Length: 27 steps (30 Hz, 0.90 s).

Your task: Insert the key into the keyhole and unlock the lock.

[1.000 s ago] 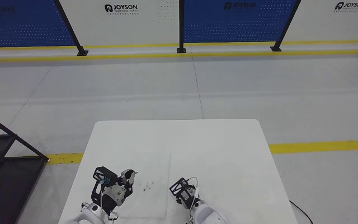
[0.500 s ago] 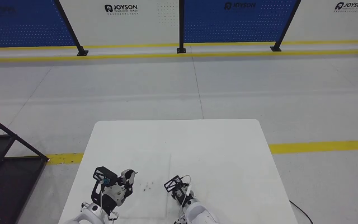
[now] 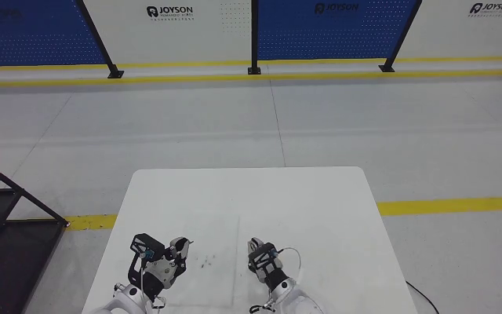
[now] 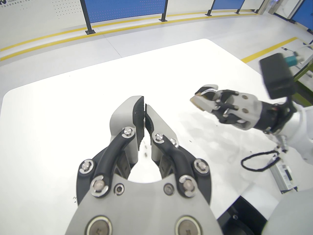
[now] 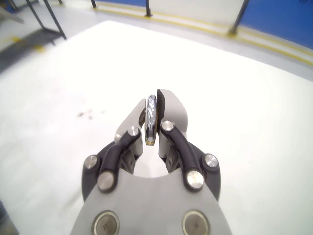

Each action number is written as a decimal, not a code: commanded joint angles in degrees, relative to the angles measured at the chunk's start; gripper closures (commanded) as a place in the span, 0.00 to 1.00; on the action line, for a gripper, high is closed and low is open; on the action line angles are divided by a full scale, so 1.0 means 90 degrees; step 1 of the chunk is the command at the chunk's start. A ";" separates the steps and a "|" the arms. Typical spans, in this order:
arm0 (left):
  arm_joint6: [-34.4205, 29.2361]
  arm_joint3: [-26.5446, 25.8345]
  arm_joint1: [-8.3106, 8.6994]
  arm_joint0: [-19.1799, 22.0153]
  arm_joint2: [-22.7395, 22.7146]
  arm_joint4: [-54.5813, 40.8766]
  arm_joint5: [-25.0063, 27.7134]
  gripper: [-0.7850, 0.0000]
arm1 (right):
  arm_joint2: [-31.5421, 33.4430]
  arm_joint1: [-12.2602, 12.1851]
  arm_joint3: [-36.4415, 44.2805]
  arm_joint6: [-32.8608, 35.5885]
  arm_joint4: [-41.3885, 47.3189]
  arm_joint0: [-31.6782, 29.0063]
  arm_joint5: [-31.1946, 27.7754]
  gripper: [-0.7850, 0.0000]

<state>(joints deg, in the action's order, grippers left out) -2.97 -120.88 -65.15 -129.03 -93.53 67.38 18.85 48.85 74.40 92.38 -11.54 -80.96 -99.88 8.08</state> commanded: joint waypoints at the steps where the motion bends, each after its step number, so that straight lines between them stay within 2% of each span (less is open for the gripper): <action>1: -0.0041 0.0017 -0.0002 0.0102 0.0098 -0.0014 0.0032 1.00 | 0.0205 -0.0089 0.0214 -0.0582 0.0212 -0.0199 -0.0902 1.00; 5: 0.0032 0.0042 -0.0012 0.0266 0.0322 -0.0095 0.0142 1.00 | 0.0737 -0.0254 0.0227 -0.1493 0.0745 -0.0289 -0.2405 1.00; 10: 0.0351 0.0096 -0.0016 0.0346 0.0565 -0.0381 0.0563 1.00 | 0.0990 -0.0353 0.0014 -0.2153 0.1298 -0.0070 -0.4107 1.00; 17: 0.0495 0.0588 -0.0016 0.0739 0.0947 -0.1396 0.1469 1.00 | 0.0750 -0.0337 -0.0470 -0.3087 0.1634 0.0427 -0.5783 1.00; 19: 0.0413 0.0760 -0.0015 0.0880 0.1041 -0.1620 0.1632 1.00 | 0.0710 -0.0333 -0.0620 -0.3190 0.1568 0.0562 -0.6001 1.00; 27: 0.0413 0.0760 -0.0015 0.0880 0.1041 -0.1620 0.1632 1.00 | 0.0710 -0.0333 -0.0620 -0.3190 0.1568 0.0562 -0.6001 1.00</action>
<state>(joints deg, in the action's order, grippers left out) 0.75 -114.04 -65.29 -121.11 -84.17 52.81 33.54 55.25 71.41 86.80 -40.24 -66.85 -94.83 -45.92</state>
